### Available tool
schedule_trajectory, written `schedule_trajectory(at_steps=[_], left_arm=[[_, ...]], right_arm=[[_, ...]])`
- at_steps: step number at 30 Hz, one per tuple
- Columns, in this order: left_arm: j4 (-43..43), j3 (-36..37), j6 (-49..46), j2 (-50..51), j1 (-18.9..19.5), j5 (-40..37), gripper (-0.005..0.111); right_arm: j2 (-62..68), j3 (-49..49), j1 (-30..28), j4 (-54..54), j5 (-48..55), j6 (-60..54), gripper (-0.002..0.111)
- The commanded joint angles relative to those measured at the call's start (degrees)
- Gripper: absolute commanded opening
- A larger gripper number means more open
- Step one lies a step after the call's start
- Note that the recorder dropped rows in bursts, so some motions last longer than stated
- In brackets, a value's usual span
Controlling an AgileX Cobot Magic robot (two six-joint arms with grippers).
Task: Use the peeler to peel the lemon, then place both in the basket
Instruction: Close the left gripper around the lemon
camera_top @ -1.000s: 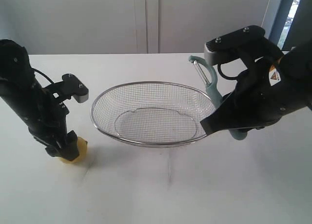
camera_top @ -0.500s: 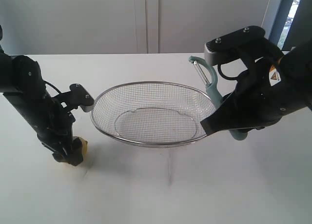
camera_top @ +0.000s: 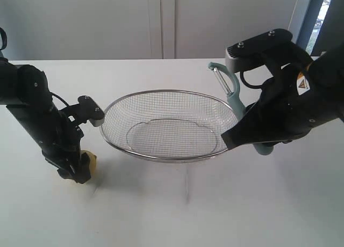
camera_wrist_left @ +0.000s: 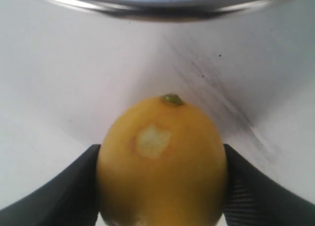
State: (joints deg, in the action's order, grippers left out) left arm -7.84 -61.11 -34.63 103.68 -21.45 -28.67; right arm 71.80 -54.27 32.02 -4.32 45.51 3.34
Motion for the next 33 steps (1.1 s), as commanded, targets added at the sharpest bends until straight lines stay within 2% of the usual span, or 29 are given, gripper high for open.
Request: schedule_trajectory(at_steps=[1,4,5,18,33], left_arm=[[-0.65,-0.17,0.07,-0.33,-0.46,-0.58,0.035],[-0.55,-0.17,0.15,-0.40,-0.46,-1.55,0.006],[-0.14,-0.17,0.15,-0.40,-0.46,-2.06,0.000],[0.49,-0.37,0.28,-0.96,-0.46,-2.93,0.000],[1.98,-0.37,0.05,-15.62,-0.46,-4.01,0.000]], right_arm=[[-0.38,-0.50,-0.04,-0.14,-0.18,-0.50,0.001],[-0.38,-0.50,-0.04,-0.14,0.07,-0.50,0.001],[-0.38,-0.50,-0.04,-0.14,0.16,-0.50,0.001],[-0.38,-0.50,-0.04,-0.14,0.21,-0.75,0.001],[-0.38,-0.50,-0.04,-0.14,0.42,-0.75,0.001]])
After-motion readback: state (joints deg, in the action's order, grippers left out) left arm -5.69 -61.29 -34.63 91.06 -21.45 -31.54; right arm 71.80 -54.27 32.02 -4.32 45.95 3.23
